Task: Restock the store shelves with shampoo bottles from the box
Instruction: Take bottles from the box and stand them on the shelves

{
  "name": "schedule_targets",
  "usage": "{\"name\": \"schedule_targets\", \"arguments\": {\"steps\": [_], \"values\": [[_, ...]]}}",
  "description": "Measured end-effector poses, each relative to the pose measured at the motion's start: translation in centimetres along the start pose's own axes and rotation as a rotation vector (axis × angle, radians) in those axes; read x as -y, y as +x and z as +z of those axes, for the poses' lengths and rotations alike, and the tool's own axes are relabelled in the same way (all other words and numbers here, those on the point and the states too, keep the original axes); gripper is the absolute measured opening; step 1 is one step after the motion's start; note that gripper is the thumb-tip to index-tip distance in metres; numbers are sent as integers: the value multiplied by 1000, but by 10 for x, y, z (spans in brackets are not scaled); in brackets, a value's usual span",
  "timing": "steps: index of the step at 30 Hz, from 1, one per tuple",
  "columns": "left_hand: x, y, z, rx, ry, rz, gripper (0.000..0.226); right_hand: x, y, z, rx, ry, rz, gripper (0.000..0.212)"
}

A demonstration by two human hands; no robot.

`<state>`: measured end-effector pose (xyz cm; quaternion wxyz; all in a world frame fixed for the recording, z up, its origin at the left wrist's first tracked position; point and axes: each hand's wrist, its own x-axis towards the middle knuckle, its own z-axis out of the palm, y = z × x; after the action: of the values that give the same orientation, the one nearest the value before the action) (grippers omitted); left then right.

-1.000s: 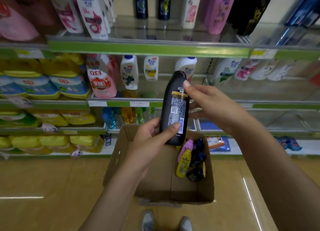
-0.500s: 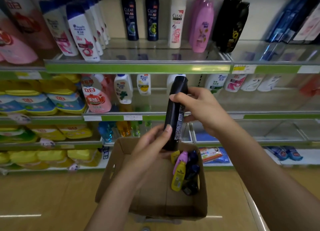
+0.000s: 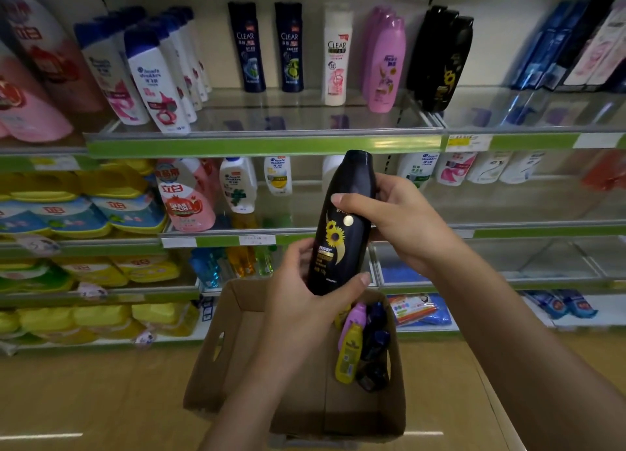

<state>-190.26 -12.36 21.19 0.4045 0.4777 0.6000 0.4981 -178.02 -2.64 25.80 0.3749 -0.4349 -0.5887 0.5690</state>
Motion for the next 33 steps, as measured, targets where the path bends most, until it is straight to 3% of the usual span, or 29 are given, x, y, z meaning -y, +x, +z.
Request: {"name": "schedule_targets", "arguments": {"steps": [3, 7, 12, 19, 33], "values": [[-1, 4, -4, 101, -84, -103, 43, 2, 1, -1, 12, 39, -29, 7], [0, 9, -19, 245, -277, -226, 42, 4, 2, -5, 49, 95, -22, 16], [-4, 11, -21, 187, -304, -131, 39, 11, 3, -8, 88, 94, -23, 14], [-18, 18, -17, 66, -333, -54, 47, 34, 3, -14, 82, 51, -89, 30], [-25, 37, -31, 216, -216, -8, 48, 34, 3, -8, -39, 68, -163, 27]]}}
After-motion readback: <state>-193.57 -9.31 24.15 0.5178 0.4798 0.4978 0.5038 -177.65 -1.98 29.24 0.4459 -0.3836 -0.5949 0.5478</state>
